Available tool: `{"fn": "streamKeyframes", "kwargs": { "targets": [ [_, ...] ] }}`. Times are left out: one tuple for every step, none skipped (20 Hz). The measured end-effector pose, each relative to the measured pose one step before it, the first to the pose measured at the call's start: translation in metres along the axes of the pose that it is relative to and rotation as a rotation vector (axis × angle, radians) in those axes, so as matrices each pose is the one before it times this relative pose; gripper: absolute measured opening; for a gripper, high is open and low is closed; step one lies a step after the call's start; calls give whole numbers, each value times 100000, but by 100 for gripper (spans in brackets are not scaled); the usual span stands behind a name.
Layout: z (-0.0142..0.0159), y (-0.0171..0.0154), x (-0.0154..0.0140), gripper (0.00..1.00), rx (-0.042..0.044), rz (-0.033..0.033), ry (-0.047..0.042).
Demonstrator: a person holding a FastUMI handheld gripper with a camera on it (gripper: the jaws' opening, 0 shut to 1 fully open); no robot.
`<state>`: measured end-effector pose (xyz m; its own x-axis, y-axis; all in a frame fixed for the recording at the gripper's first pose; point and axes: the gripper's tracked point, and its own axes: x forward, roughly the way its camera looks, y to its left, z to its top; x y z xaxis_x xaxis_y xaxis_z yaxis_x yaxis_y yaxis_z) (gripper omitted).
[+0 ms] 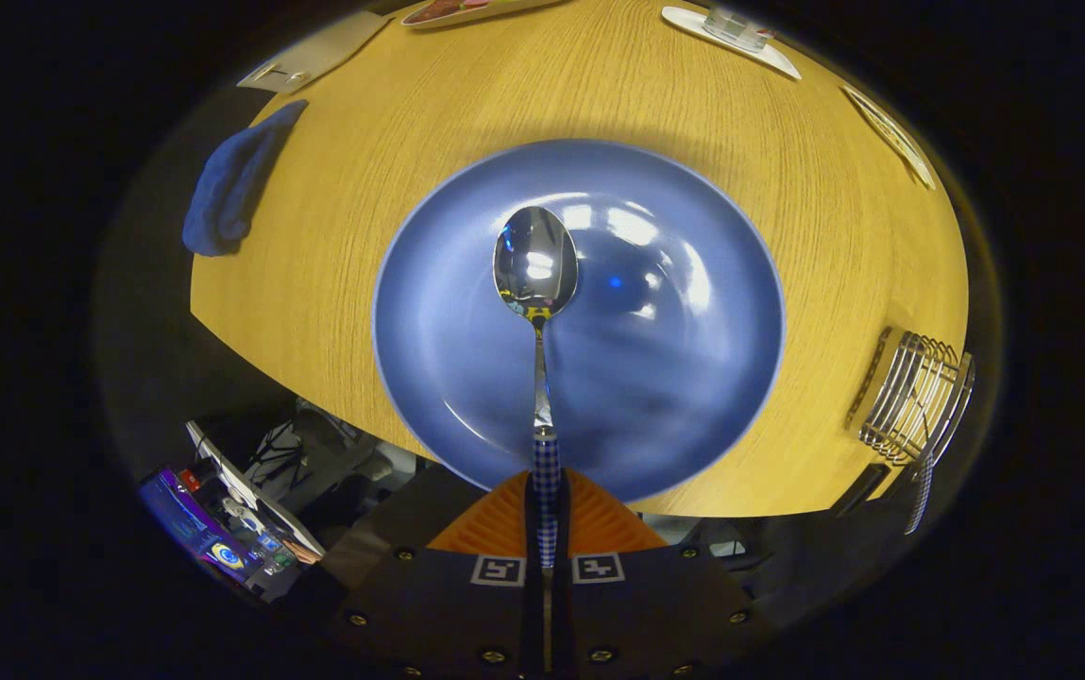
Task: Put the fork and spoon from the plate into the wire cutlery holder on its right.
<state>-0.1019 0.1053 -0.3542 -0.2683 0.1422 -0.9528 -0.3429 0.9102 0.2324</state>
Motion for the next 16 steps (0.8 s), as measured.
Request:
{"fn": "streamKeyframes", "kwargs": {
  "targets": [
    [-455,-411,-545,4,38,232,1240],
    [-233,-354,-520,4,657,821,373],
    [-381,-432,-462,4,293,51,939],
    [-471,-658,-447,4,124,-821,610],
    [-539,-623,-456,4,-554,-136,857],
    [-405,-713,-623,4,363,-268,382],
    [-388,-481,-362,4,-26,-376,723],
    [-342,-632,-394,4,579,-174,135],
    [-496,-478,-153,4,-295,-463,937],
    [-289,-380,-285,4,596,471,-196],
    [-369,-320,-294,3,310,441,15],
    [-490,-463,-378,4,-95,403,350],
    [-514,-430,-302,4,240,344,338],
    [-550,-681,-382,4,128,-163,318],
    [-535,-788,-236,4,-351,-596,773],
    [-447,-875,-212,4,398,-127,524]
  ]
}}
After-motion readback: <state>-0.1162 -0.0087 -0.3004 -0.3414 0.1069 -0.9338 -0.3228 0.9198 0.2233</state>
